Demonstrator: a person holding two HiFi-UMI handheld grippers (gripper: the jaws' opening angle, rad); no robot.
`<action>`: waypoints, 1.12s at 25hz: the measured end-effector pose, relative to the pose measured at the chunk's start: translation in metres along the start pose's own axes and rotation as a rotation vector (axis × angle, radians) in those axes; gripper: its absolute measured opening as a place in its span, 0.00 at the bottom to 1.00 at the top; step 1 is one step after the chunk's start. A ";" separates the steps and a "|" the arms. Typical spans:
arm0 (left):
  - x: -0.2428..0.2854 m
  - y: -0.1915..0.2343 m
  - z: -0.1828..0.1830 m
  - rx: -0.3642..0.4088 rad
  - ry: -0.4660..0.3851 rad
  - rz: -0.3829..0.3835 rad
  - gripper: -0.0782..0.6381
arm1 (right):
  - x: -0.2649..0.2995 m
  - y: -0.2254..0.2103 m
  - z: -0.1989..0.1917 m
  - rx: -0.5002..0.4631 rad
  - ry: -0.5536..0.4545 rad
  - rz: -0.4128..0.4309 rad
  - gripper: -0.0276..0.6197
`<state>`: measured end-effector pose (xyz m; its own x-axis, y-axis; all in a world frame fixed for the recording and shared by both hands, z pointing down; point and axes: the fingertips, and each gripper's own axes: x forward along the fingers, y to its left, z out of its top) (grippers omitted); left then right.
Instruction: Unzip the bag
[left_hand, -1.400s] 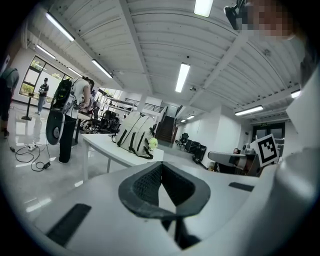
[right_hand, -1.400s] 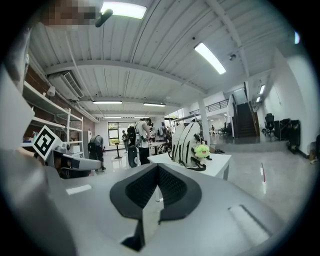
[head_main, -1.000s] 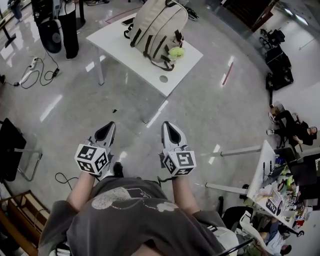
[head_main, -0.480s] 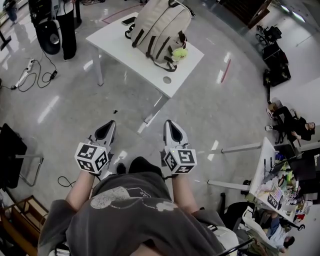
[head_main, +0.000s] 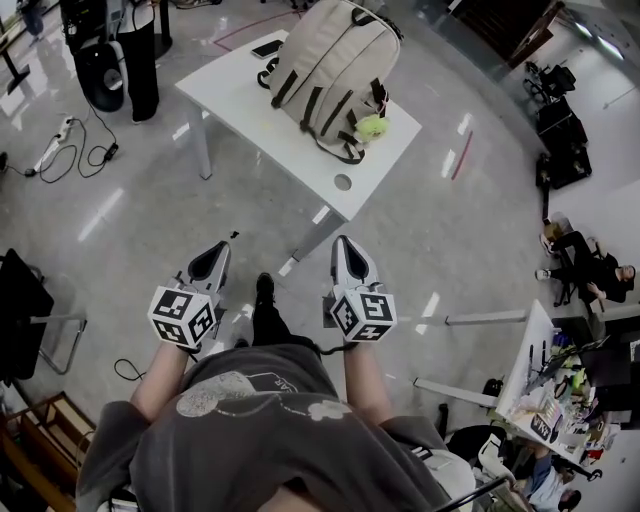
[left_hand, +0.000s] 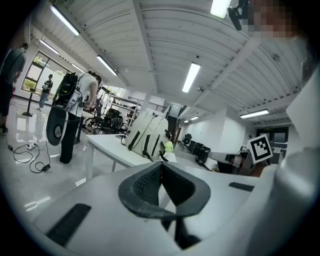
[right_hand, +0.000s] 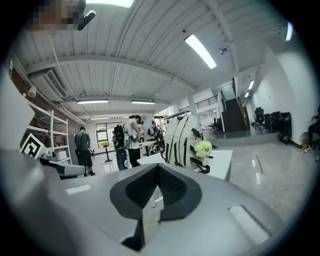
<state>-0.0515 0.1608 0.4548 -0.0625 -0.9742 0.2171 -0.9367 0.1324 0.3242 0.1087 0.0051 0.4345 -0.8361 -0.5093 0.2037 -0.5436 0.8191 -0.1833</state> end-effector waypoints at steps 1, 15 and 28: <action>0.008 0.005 0.003 -0.002 0.001 0.005 0.12 | 0.012 -0.004 0.003 0.005 -0.002 0.004 0.04; 0.157 0.075 0.037 -0.048 0.035 0.045 0.12 | 0.177 -0.079 0.024 0.036 0.049 0.031 0.04; 0.237 0.100 0.050 -0.046 0.064 0.088 0.12 | 0.254 -0.131 0.024 0.045 0.084 0.035 0.04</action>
<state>-0.1769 -0.0662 0.4925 -0.1208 -0.9449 0.3042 -0.9115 0.2269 0.3431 -0.0343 -0.2379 0.4876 -0.8468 -0.4547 0.2759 -0.5181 0.8224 -0.2349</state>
